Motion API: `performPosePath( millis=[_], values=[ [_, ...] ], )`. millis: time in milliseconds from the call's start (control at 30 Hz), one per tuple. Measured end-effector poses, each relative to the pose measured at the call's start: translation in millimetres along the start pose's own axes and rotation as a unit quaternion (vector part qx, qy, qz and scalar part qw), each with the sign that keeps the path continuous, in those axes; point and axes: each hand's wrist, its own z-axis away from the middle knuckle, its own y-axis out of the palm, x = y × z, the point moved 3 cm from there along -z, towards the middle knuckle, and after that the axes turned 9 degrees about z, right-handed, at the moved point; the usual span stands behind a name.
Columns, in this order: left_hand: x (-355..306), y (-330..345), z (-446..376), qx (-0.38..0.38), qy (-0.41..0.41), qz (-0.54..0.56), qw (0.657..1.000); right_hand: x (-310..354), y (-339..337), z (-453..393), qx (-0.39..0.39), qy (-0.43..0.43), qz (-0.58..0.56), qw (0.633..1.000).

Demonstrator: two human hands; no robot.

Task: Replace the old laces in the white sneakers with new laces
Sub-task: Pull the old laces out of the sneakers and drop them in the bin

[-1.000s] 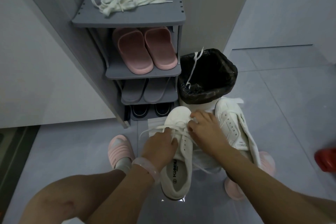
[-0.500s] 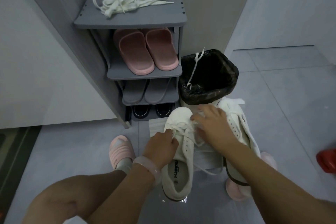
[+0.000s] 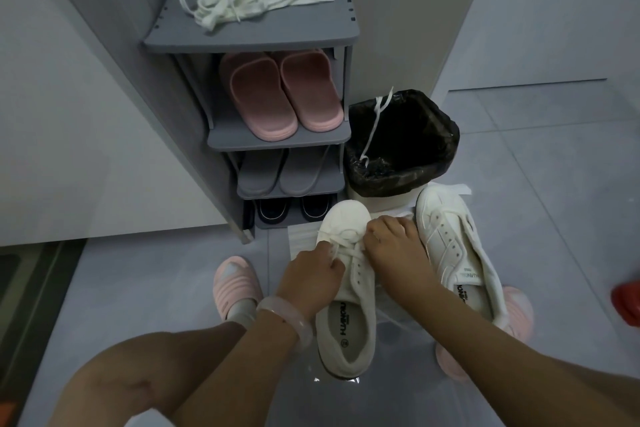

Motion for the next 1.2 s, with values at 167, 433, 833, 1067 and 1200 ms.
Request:
performPosePath(
  millis=[167,433,833,1067,1200],
  values=[
    [4,6,-2,-0.014,-0.001,0.002,1.0,-37,-18,-15,-0.057,0.137,-0.026,0.989],
    [-8,2,-22,-0.056,0.075,-0.043,0.995,-83,-40,-10,-0.034,0.182,-0.078,0.98],
    [-24,6,-29,-0.097,0.042,-0.102,0.989,54,-38,60,0.181,0.028,-0.194,0.964],
    [-25,12,-40,-0.111,0.03,-0.098,0.988,66,-35,65,0.279,0.01,-0.21,0.937],
    [-15,10,-44,-0.079,0.022,0.072,0.994,63,-38,63,0.246,-0.004,-0.216,0.945]
  ],
)
